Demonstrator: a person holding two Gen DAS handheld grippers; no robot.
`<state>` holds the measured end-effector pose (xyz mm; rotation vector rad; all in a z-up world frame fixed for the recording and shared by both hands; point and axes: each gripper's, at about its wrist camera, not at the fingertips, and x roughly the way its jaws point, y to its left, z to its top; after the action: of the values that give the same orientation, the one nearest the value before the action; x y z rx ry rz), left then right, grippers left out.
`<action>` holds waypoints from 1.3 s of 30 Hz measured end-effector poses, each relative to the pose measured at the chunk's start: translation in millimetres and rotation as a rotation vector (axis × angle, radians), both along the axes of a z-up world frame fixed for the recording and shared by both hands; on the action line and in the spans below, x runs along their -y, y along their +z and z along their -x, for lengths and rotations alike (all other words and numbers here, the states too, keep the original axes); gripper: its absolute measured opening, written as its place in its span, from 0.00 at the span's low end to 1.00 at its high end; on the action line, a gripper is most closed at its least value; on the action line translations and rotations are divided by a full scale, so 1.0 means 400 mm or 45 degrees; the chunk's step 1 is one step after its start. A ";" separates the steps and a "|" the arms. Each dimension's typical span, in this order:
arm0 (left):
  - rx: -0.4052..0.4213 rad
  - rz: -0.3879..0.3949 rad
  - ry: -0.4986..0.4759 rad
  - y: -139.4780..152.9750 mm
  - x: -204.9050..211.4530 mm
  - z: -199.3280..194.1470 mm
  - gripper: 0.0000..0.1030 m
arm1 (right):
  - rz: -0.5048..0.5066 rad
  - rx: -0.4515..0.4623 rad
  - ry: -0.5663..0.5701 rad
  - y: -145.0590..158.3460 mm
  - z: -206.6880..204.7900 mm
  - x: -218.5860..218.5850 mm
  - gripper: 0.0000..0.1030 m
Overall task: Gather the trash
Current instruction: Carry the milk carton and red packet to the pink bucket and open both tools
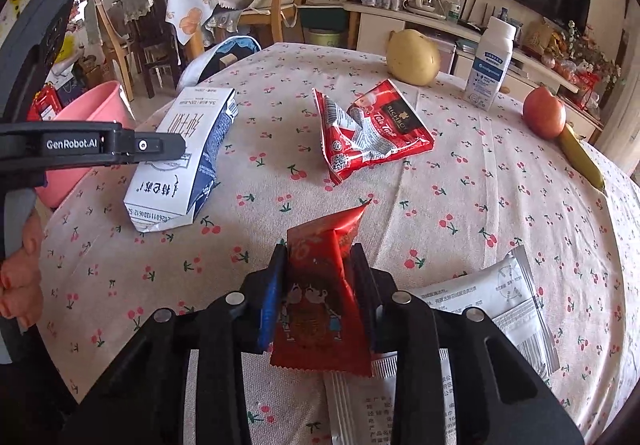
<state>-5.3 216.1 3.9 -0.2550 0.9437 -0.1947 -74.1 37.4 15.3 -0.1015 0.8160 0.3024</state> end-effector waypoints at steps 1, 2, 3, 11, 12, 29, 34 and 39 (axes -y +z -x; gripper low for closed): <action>-0.002 -0.006 0.003 -0.002 0.002 -0.001 0.50 | -0.007 0.007 -0.003 0.006 0.001 0.001 0.33; -0.005 -0.025 0.014 -0.002 0.007 -0.003 0.61 | -0.014 0.013 -0.005 0.011 0.002 0.003 0.33; -0.002 -0.040 0.020 0.000 0.012 -0.004 0.67 | -0.023 0.016 -0.005 0.015 0.001 0.004 0.33; -0.021 -0.148 0.071 -0.018 0.043 -0.045 0.69 | -0.041 0.014 0.035 0.018 0.005 0.000 0.33; -0.029 -0.156 0.079 -0.023 0.045 -0.050 0.69 | -0.044 0.014 0.037 0.017 0.006 0.001 0.33; 0.074 -0.040 0.092 0.043 -0.014 -0.003 0.52 | -0.194 0.014 0.037 0.061 0.011 0.008 0.33; 0.146 0.012 0.142 0.096 -0.076 0.026 0.52 | -0.239 0.028 0.062 0.094 0.014 -0.022 0.33; 0.219 0.043 0.247 0.139 -0.159 0.054 0.52 | -0.269 0.037 0.120 0.126 0.016 -0.088 0.33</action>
<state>-27.1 279.6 59.3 -0.3538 0.7403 -0.0528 -80.5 72.7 65.8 0.0534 0.7472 0.4727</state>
